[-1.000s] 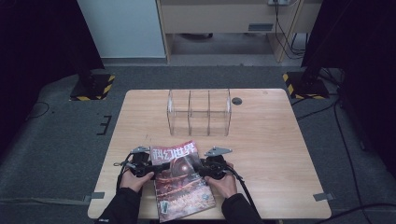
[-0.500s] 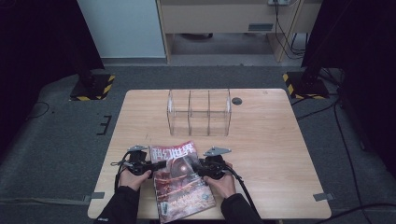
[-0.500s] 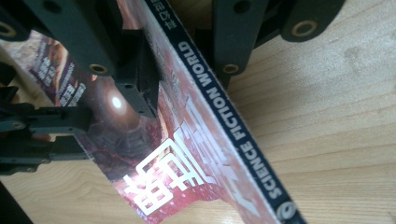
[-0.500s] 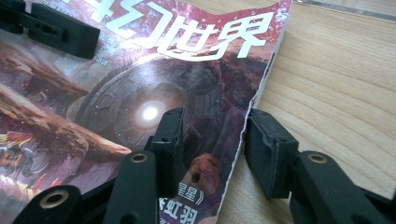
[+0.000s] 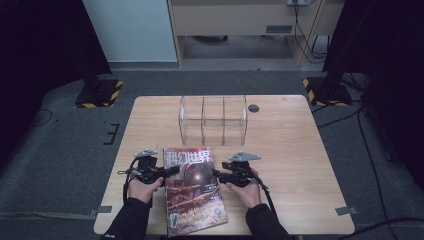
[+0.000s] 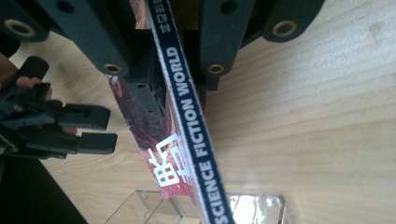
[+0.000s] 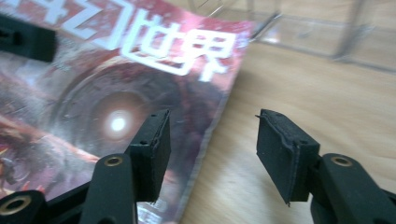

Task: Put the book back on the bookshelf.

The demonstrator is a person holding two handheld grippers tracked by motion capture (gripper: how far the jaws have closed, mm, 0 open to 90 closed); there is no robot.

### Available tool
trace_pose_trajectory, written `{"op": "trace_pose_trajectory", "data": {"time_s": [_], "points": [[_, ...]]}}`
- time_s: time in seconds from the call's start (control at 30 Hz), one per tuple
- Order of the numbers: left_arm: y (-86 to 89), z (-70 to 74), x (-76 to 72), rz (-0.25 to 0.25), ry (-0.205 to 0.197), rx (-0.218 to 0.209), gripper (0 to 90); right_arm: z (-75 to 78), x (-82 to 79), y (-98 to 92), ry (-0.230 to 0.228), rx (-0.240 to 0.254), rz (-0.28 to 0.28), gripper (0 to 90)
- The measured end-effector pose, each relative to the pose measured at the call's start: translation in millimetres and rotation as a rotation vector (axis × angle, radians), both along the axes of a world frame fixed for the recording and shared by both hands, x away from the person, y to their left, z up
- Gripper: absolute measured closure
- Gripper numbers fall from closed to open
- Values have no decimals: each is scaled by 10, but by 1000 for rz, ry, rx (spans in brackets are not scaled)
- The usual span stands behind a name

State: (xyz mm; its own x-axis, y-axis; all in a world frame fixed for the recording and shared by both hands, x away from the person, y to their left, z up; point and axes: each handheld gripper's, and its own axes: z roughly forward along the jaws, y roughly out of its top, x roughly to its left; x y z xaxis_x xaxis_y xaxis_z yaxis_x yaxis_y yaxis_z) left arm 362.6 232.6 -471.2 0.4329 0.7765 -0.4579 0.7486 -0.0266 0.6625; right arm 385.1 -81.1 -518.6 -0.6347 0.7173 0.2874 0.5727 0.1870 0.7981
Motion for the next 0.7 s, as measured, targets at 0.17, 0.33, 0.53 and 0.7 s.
{"op": "trace_pose_trajectory", "data": {"time_s": [0.17,0.33,0.53,0.7], "points": [[-32,109,41,-8,-4,-12,814,103,50,-215,-9,-22,-38,392],[-67,210,60,-16,-12,-29,831,152,101,-391,-2,-45,-79,317],[-137,319,73,-34,-23,-28,836,170,153,-603,21,-108,-109,265],[-196,465,64,-54,-49,-33,836,209,171,-833,28,-132,-137,216]]}}
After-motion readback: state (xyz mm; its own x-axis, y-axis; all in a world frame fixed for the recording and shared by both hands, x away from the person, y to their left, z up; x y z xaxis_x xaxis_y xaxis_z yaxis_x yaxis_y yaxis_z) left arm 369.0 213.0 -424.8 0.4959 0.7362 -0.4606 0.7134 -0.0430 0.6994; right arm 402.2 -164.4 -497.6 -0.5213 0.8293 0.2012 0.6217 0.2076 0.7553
